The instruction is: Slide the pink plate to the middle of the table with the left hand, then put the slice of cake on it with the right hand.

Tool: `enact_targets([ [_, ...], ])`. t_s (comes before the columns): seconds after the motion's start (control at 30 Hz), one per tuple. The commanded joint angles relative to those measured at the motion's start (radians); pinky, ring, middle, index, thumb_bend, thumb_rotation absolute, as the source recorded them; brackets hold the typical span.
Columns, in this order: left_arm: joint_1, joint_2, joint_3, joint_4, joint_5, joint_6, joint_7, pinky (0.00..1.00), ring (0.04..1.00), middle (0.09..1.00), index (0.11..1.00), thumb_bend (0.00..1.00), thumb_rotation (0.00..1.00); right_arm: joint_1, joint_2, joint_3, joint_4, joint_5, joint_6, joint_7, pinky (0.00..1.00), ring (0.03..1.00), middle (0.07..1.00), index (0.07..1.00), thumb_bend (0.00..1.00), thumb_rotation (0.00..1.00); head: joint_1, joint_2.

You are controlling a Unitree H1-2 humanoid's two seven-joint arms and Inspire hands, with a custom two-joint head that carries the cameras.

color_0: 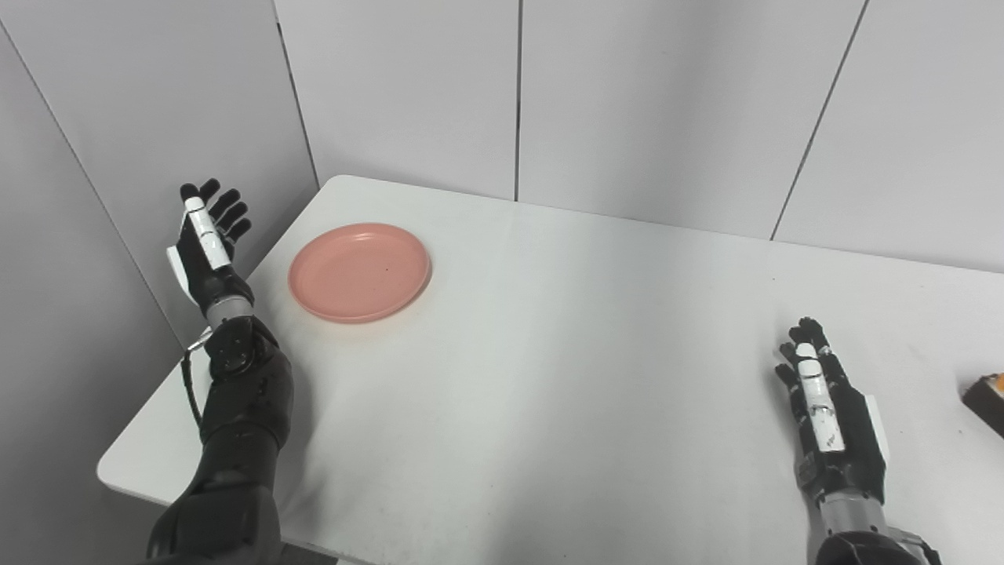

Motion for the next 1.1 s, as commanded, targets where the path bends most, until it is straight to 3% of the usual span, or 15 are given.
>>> enact_targets([
  [0.0, -0.051, 0.044, -0.019, -0.006, 0.027, -0.041, 0.004, 0.73, 0.740, 0.726, 0.738, 0.72, 1.00, -0.012, 0.002, -0.003, -0.001, 0.004, -0.051, 0.007, 0.95, 0.936, 0.936, 0.922, 0.49, 0.73, 0.000, 0.001],
  [0.27, -0.045, 0.041, -0.047, 0.032, -0.022, 0.000, -0.085, 0.88, 0.830, 0.792, 0.800, 0.75, 1.00, -0.013, 0.004, -0.005, 0.002, 0.004, -0.055, 0.005, 0.94, 0.929, 0.930, 0.915, 0.50, 0.73, 0.000, 0.002],
  [0.43, -0.048, 0.019, -0.064, 0.029, -0.038, 0.023, -0.106, 0.86, 0.841, 0.810, 0.817, 0.72, 1.00, -0.011, 0.010, -0.009, -0.006, 0.012, -0.047, 0.004, 0.94, 0.930, 0.931, 0.918, 0.48, 0.71, -0.004, 0.005],
  [0.73, -0.038, -0.004, -0.106, 0.022, -0.042, 0.062, -0.138, 0.97, 0.890, 0.857, 0.866, 0.72, 1.00, -0.008, 0.006, -0.003, -0.014, 0.003, -0.042, 0.004, 0.95, 0.932, 0.933, 0.918, 0.49, 0.73, -0.004, 0.008],
  [1.07, -0.037, -0.013, -0.155, 0.030, -0.028, 0.111, -0.170, 1.00, 0.971, 0.916, 0.926, 0.71, 1.00, -0.013, 0.007, -0.012, -0.003, 0.018, -0.050, 0.005, 0.94, 0.920, 0.923, 0.907, 0.52, 0.70, 0.000, 0.010],
])
